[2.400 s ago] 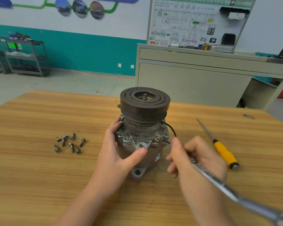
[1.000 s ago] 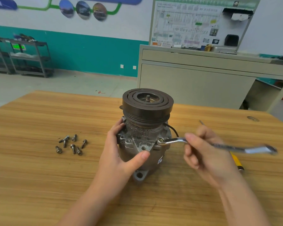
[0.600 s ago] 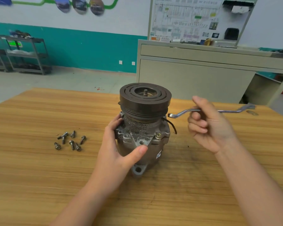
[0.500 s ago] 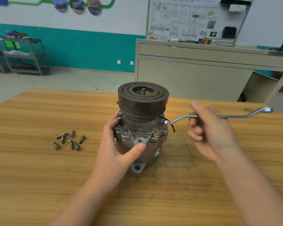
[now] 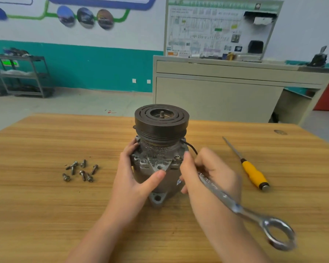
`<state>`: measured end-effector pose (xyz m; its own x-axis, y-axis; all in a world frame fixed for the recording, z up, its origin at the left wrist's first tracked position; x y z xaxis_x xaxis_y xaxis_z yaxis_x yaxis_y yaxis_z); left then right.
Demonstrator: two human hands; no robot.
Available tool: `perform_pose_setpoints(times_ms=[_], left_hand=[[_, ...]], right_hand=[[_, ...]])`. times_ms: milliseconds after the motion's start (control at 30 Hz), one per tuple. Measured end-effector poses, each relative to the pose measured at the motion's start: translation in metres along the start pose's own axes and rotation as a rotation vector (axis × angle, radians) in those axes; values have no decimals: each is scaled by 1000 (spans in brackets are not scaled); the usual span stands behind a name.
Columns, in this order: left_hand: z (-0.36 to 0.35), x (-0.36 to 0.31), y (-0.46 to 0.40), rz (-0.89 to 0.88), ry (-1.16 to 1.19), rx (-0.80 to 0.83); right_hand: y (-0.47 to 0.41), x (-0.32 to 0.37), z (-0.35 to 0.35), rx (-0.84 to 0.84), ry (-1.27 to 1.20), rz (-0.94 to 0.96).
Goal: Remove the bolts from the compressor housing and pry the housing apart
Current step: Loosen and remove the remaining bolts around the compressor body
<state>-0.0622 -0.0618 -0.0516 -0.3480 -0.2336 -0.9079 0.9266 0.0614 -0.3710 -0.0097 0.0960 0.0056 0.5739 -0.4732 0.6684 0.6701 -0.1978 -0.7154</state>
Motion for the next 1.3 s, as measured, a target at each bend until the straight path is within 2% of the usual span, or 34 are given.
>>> perform_pose_setpoints(times_ms=[67,133,267,333,400,467,567,633,700,900,1067,1133,1200,1300], left_hand=[[0,1,-1,-8,1,-3],[0,2,-1,-1,0,-4],[0,3,-1,7,1,-4],[0,3,-1,1,2,-3],[1,3,-2,-1,3,-1],[1,4,-2,2,3,4],[1,5,-2,8,7,10],[1,5,-2,4,3,5],[1,4,-2,1,3,5],[0,0,-2,-18,17,-20],[0,0,-1,-16,28,-8],[0,1,-1,-21,21,-2],[0,0,-1,-27,19,-3],[1,1,-1,-29,27,-12]], right_hand=[[-4,-14,5,-10,-204,-120],[-18,-34,11,71,-473,-235],[-52,-75,-3,401,-952,-509],[-64,-81,-19,608,-1088,-614],[-70,-84,-32,726,-1162,-679],[-73,-84,-35,694,-1210,-722],[-77,-83,-15,379,-1298,-726],[-75,-81,4,119,-1234,-699],[-65,-71,16,-3,-1031,-626],[-27,-34,10,-29,-579,-395],[-11,12,-2,-11,-55,35],[-1,18,-13,6,106,132],[3,10,-13,-38,83,53],[-10,-21,3,-41,-257,-199]])
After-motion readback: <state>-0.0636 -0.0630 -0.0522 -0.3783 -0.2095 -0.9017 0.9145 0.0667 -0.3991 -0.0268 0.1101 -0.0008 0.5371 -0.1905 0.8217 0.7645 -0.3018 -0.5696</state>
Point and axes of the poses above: each hand's wrist, its own y-axis away from the middle knuckle, its own z-axis out of the back of the hand, x = y × z, the point moved 5 cm from there along -y, towards the middle knuckle, and after that the axes turned 7 degrees about z, right-handed, at the moved point
